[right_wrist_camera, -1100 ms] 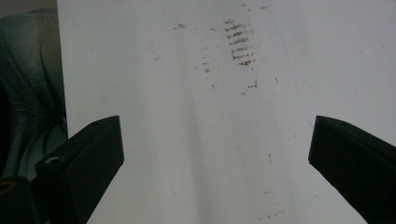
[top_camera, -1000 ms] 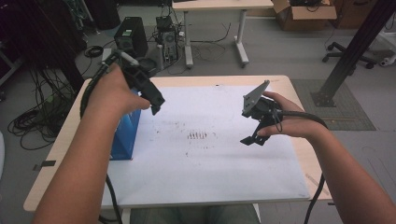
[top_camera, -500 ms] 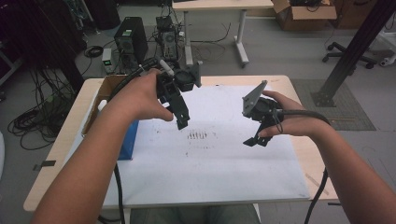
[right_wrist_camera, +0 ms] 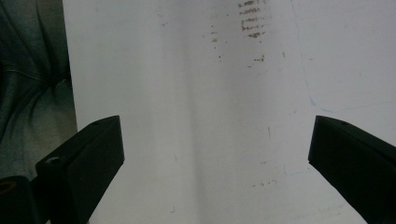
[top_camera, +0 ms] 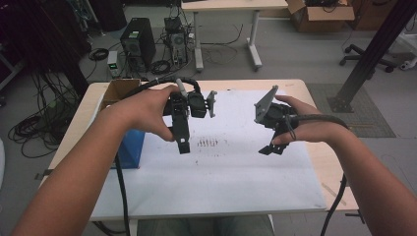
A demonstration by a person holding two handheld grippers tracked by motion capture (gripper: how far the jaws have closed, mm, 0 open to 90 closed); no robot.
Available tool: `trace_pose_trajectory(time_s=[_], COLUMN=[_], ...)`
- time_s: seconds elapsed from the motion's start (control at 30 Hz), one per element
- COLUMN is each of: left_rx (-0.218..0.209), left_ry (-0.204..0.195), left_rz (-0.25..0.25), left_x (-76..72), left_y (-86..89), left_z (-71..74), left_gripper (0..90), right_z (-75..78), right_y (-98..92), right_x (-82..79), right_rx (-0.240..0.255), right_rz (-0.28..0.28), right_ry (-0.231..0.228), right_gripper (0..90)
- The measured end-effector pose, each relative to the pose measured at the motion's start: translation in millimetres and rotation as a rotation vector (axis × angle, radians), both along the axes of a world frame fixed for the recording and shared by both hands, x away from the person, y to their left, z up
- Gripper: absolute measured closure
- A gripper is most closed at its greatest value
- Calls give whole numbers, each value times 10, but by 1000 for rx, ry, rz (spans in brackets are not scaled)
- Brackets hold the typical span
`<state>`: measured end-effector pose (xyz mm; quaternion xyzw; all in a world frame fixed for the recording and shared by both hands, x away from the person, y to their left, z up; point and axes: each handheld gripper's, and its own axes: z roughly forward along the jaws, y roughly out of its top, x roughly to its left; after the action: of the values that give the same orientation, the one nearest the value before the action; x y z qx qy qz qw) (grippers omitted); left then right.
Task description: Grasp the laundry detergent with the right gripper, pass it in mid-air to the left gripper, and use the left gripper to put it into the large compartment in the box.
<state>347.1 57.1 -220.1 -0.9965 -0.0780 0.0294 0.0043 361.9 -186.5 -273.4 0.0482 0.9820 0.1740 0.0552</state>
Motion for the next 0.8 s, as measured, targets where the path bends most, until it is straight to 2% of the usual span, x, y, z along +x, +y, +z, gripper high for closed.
trace_pose_trajectory(time_s=[0.1, 0.17, 0.2, 0.33, 0.47, 0.8], left_rx=[5, 13, 11, 8, 7, -8], left_ry=[23, 34, 24, 25, 20, 18], left_rz=[-61, -82, -97, -113, -108, -113], left_x=[-44, -53, -57, -39, 15, 77], left_y=[-18, -30, -35, -45, -38, -27], left_z=[-55, -84, -95, -119, -138, -143], left_gripper=[2, 2, 2, 2, 2, 2], right_z=[31, 40, 40, 22, -12, -45], right_y=[14, 24, 28, 32, 21, -17], right_x=[-1, 7, 16, 46, 96, 158], right_rx=[-2, -8, -11, -23, -41, -50], right_rz=[4, 8, 11, 16, 23, 21], right_ry=[-1, 2, 4, 15, 29, 48], right_gripper=[34, 35, 34, 34, 35, 35])
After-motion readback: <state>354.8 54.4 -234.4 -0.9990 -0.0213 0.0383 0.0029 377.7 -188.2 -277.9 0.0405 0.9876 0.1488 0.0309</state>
